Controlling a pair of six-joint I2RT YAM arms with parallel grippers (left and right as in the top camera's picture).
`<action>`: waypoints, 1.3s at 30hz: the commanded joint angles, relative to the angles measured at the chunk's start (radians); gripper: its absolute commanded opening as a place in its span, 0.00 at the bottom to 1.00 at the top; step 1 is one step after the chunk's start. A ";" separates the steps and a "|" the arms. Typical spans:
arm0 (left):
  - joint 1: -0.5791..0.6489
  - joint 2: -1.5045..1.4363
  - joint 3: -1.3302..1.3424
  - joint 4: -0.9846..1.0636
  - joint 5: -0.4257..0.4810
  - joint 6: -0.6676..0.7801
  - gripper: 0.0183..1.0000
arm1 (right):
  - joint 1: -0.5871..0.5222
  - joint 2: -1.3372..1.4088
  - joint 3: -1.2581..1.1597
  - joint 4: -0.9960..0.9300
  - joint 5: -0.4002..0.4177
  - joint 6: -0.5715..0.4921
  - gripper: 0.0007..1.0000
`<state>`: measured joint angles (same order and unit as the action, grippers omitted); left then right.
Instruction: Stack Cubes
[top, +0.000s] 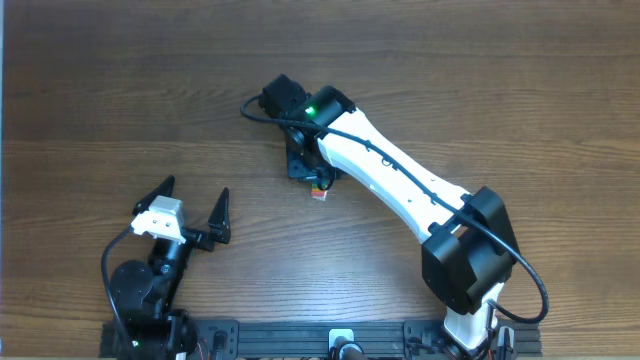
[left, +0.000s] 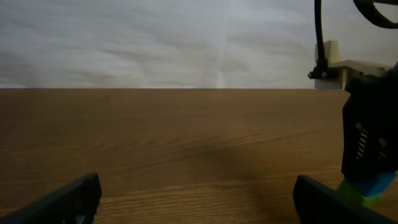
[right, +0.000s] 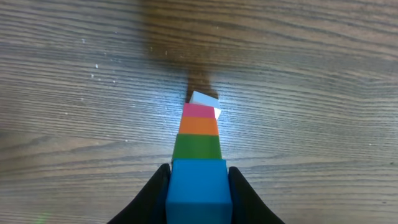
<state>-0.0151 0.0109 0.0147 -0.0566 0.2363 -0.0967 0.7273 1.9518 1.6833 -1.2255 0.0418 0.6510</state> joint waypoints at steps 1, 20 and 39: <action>-0.005 -0.004 -0.009 0.005 0.010 0.014 1.00 | -0.006 0.014 -0.016 0.006 0.019 0.007 0.01; -0.005 -0.004 -0.009 0.004 0.010 0.014 1.00 | -0.006 0.014 -0.018 0.007 0.019 0.007 0.45; -0.005 -0.004 -0.009 0.005 0.010 0.014 1.00 | -0.006 0.014 -0.017 0.006 0.019 0.006 0.99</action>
<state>-0.0151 0.0109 0.0147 -0.0566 0.2363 -0.0967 0.7273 1.9518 1.6749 -1.2209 0.0483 0.6537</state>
